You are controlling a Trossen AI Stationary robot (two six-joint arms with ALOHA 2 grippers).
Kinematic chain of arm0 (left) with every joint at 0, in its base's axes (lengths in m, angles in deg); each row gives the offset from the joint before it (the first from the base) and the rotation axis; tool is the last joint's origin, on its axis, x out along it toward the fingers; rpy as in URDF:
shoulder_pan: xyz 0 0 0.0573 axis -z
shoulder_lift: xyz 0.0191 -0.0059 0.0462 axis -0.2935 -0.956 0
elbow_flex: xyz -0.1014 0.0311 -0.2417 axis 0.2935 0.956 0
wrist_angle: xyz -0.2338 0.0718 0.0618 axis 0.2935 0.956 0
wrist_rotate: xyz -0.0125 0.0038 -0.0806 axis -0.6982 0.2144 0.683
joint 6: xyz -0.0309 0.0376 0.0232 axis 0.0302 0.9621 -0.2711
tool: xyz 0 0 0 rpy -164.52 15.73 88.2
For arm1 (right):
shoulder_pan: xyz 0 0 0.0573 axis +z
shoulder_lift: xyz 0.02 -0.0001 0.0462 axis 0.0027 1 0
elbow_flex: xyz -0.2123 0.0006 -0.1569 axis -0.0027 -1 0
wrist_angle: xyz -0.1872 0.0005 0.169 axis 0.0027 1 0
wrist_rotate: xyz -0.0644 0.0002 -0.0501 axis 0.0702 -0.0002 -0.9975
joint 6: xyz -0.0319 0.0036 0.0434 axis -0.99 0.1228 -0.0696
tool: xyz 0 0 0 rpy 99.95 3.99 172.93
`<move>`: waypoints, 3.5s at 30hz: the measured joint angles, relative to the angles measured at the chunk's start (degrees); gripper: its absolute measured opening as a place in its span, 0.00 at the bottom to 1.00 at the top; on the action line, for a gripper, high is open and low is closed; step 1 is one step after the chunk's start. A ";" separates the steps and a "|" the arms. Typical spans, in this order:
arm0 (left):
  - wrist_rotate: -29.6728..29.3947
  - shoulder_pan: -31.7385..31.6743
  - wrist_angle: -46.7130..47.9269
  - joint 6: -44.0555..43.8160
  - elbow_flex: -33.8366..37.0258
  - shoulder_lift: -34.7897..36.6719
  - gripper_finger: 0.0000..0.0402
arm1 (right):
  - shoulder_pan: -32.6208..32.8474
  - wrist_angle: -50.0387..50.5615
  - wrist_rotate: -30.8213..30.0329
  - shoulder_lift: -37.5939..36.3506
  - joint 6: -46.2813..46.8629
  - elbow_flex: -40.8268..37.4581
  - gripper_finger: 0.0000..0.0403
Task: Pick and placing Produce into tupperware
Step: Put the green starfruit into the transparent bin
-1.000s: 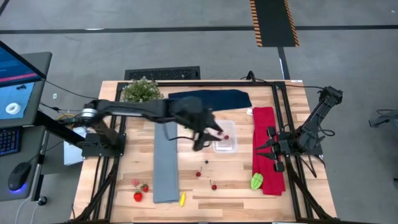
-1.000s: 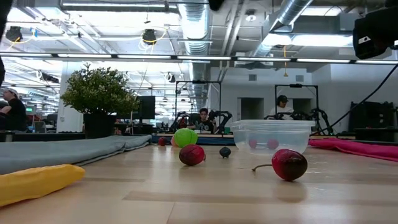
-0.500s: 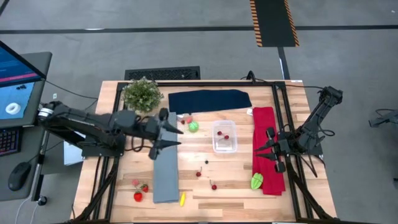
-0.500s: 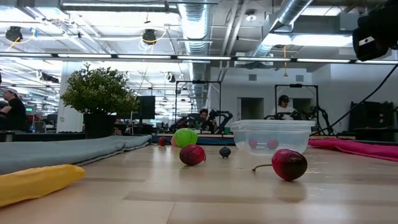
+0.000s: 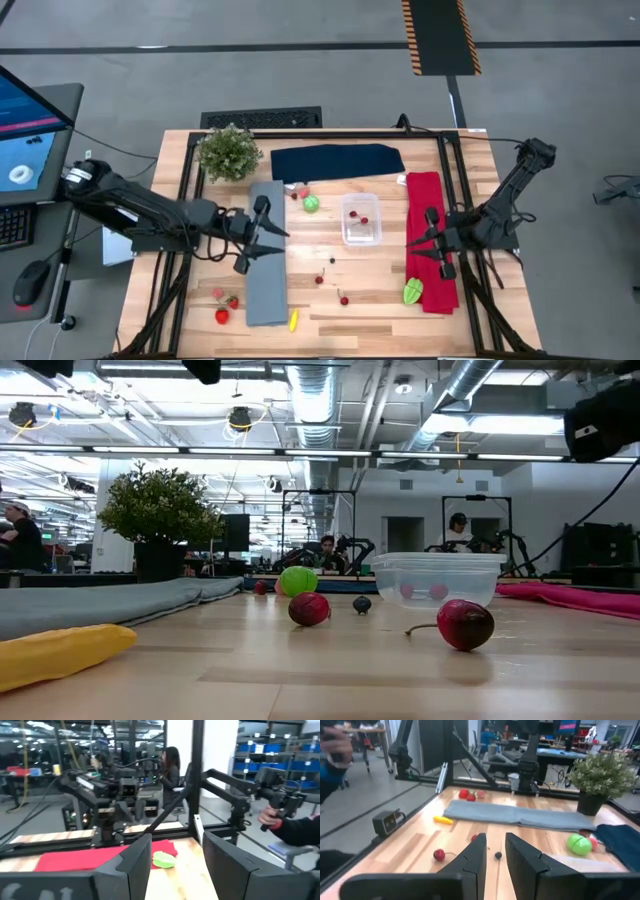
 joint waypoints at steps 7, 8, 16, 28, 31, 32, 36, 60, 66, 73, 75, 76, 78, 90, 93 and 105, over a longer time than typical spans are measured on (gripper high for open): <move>-0.05 2.83 -7.23 4.40 0.00 -5.41 0.42 | 0.09 5.88 2.08 7.44 13.34 7.46 0.33; -0.03 3.19 -8.00 5.16 0.00 -5.84 0.42 | 0.11 8.06 2.64 8.78 16.04 9.06 0.36; 0.15 4.39 -9.28 6.87 0.00 -5.96 0.42 | 0.13 29.97 9.98 21.75 26.42 23.04 0.62; -0.23 4.30 -8.31 6.75 0.00 -5.98 0.42 | -0.66 46.02 20.62 39.50 26.00 35.13 0.65; -0.54 4.30 -8.31 6.79 0.00 -5.98 0.42 | -0.66 51.68 25.25 42.13 31.20 35.94 0.65; -0.72 4.30 -8.29 6.80 0.00 -5.98 0.42 | -0.77 53.02 26.74 42.91 31.79 36.22 0.65; -2.06 4.30 -7.91 6.89 0.00 -5.98 0.42 | -1.52 56.05 29.60 45.23 32.12 38.05 0.65; -4.98 4.30 -7.10 9.27 -0.02 -6.00 0.42 | -2.97 49.49 31.75 45.82 65.12 39.39 0.65; -4.98 4.28 -10.49 9.40 -0.02 -6.00 0.42 | -3.00 44.63 33.72 45.82 82.65 39.39 0.65; -4.98 3.24 -13.52 11.16 -0.04 -6.00 0.42 | -2.69 41.45 32.05 46.61 97.77 39.39 0.65; -4.99 2.81 -13.52 10.55 -0.04 -6.00 0.42 | -2.13 41.05 31.55 47.40 103.25 39.39 0.65; -5.02 2.58 -13.54 10.09 -0.04 -6.00 0.42 | -2.04 41.28 30.78 48.04 106.60 39.39 0.65; -5.01 2.21 -13.52 9.36 -0.04 -6.00 0.42 | -1.72 41.70 30.36 49.65 112.88 39.37 0.65; -9.45 1.85 -14.59 8.68 -0.04 -5.56 0.42 | 2.37 37.77 32.76 57.31 136.53 39.37 0.64; -8.60 1.92 -12.65 7.58 -0.04 -5.56 0.42 | 1.54 38.51 31.97 57.34 137.84 40.57 0.64; -5.90 1.96 -2.56 4.81 -0.04 -5.56 0.42 | -3.77 41.62 20.11 57.51 137.36 46.14 0.64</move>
